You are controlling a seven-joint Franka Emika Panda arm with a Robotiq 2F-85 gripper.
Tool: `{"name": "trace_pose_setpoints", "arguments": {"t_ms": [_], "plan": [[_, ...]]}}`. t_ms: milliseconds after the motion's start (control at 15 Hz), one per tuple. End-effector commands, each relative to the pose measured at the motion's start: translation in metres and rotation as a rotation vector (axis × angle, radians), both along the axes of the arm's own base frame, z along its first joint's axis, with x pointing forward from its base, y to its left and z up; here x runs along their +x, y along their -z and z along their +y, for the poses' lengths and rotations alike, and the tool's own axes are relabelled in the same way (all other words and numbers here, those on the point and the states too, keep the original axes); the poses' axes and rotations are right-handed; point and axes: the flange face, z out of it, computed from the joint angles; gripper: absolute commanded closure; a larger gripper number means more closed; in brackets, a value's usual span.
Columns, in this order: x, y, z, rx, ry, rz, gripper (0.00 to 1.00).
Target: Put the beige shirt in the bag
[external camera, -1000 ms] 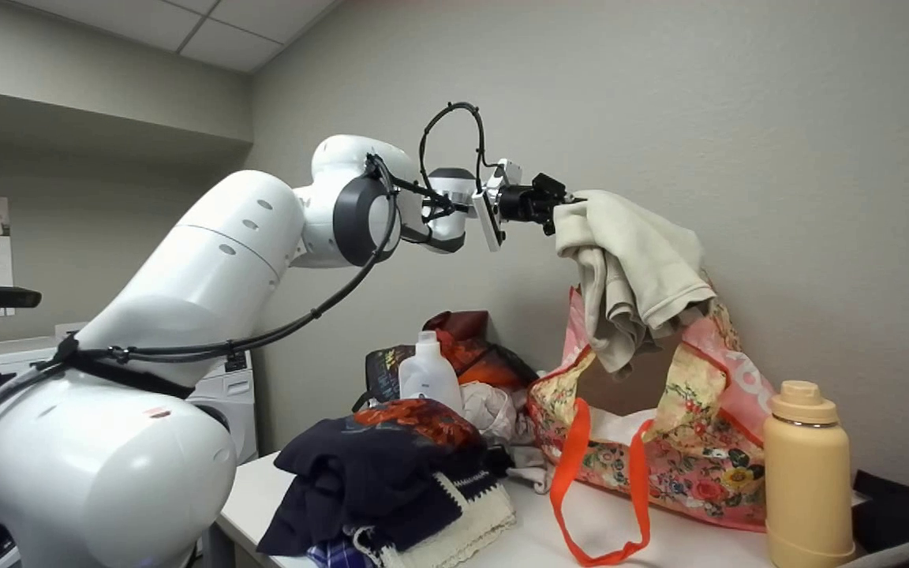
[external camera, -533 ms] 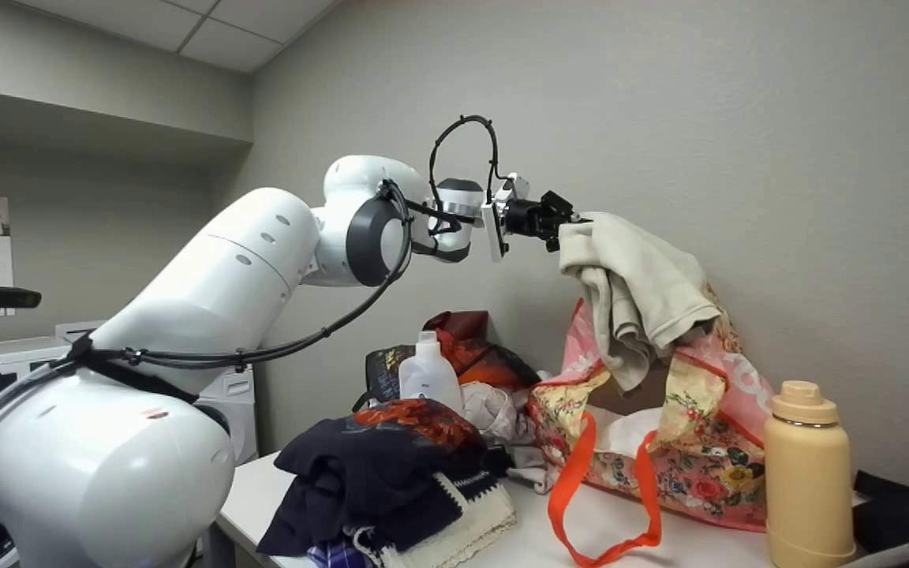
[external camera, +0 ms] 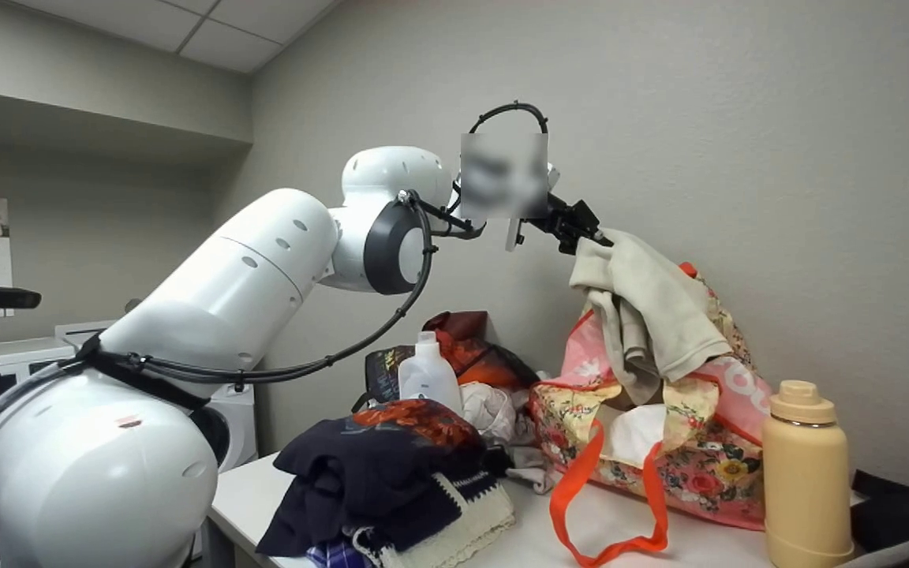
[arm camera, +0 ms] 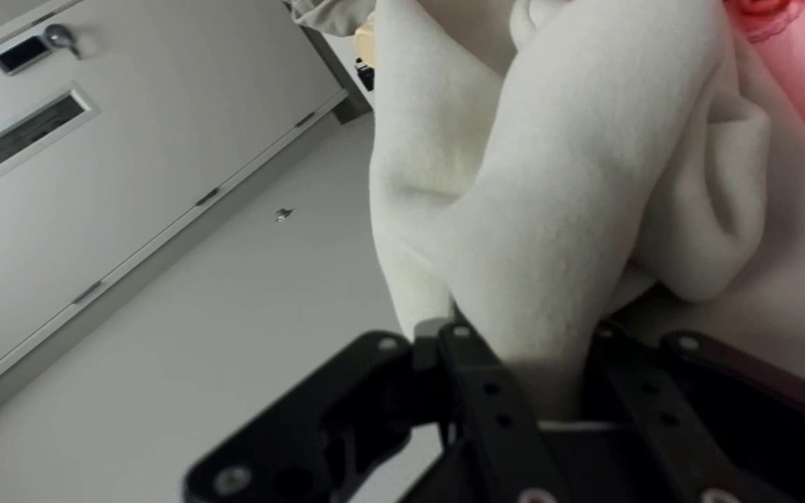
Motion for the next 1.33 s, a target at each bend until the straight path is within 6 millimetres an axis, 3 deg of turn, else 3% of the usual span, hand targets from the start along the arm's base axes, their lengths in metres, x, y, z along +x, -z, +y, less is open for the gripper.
{"name": "trace_pose_setpoints", "arguments": {"t_ms": [0,400,533,800,1000,1267], "plan": [[-0.004,-0.032,-0.001,0.123,-0.089,-0.055,0.93],[-0.014,-0.079,0.014,0.321,-0.277,-0.142,0.94],[-0.022,-0.102,0.023,0.367,-0.356,-0.180,0.94],[-0.037,-0.129,0.011,0.517,-0.444,-0.209,0.94],[-0.040,-0.129,-0.001,0.597,-0.455,-0.207,0.94],[-0.036,-0.111,-0.035,0.566,-0.345,-0.186,0.94]]}}
